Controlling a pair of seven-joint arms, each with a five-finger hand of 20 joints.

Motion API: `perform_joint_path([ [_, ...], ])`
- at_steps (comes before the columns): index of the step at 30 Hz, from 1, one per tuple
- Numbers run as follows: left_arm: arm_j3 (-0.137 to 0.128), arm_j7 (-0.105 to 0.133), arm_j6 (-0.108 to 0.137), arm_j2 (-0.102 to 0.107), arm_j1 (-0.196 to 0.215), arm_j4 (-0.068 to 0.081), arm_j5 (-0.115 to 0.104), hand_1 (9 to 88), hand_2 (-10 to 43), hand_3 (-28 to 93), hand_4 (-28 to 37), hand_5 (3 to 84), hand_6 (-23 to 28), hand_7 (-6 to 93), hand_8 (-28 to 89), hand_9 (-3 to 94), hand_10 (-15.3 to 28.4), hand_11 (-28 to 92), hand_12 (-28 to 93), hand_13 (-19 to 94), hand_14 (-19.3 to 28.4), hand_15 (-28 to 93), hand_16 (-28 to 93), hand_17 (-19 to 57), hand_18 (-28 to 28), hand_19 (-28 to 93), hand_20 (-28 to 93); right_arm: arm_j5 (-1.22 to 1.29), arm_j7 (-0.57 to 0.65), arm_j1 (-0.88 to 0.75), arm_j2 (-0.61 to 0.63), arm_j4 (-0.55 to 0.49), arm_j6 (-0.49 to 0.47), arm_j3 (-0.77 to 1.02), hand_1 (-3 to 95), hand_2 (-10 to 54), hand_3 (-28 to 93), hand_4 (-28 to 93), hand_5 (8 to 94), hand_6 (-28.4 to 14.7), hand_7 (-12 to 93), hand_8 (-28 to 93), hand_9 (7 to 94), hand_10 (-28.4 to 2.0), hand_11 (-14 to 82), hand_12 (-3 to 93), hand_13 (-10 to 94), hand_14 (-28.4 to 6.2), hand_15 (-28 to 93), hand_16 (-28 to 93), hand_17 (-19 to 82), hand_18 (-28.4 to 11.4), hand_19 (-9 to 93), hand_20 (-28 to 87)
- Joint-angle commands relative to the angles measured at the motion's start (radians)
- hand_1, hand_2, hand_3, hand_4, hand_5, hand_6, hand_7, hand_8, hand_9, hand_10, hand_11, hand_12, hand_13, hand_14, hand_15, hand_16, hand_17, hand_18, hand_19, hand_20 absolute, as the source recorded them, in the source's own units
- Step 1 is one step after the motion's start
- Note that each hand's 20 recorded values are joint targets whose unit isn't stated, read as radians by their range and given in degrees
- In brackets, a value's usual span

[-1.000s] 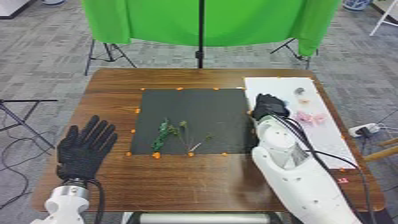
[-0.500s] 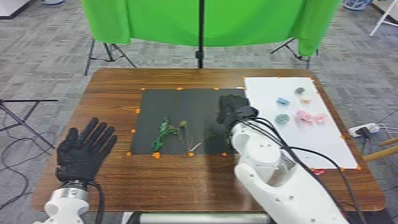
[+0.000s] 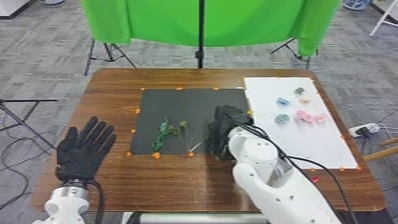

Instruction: Arrange flowers

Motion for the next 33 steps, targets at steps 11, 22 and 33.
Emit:
perform_joint_path([
  [11,0.001,0.021,0.014,0.001,0.039,-0.003,-0.015,25.7,17.6,75,-28.3,43.4,9.7,10.4,-9,35.6,15.6,19,9,26,16.0,32,-7,-7.9,13.4,33,11,-0.058,0.003,-0.011,0.046,-0.013,0.027,0.024,37.8,-9.5,79,-24,68.2,-7.0,18,-12,65.2,-21.8,21.9,17.3,61,-18.7,76,26,34,-28.3,93,55],
  [22,0.011,0.008,0.006,-0.004,0.032,0.001,-0.019,25.7,17.7,75,-28.3,43.4,9.7,10.4,-9,35.6,15.6,19,9,26,16.0,32,-7,-7.9,13.4,33,11,0.027,0.006,-0.034,0.054,-0.096,0.051,0.039,37.5,-9.5,78,-23,68.2,-7.1,16,-12,65.3,-21.9,21.2,17.6,61,-19.0,76,25,35,-28.1,93,53],
  [33,0.006,0.039,-0.030,-0.002,0.022,-0.006,-0.001,25.6,17.5,75,-28.3,43.3,9.7,10.2,-9,35.5,15.5,19,9,26,16.1,32,-7,-7.9,13.4,33,11,0.044,0.011,-0.117,0.161,-0.151,0.219,0.235,35.5,-9.5,81,-24,53.3,-9.8,23,-13,48.2,-25.2,28.9,18.1,53,-20.4,79,22,37,-27.4,93,59],
])
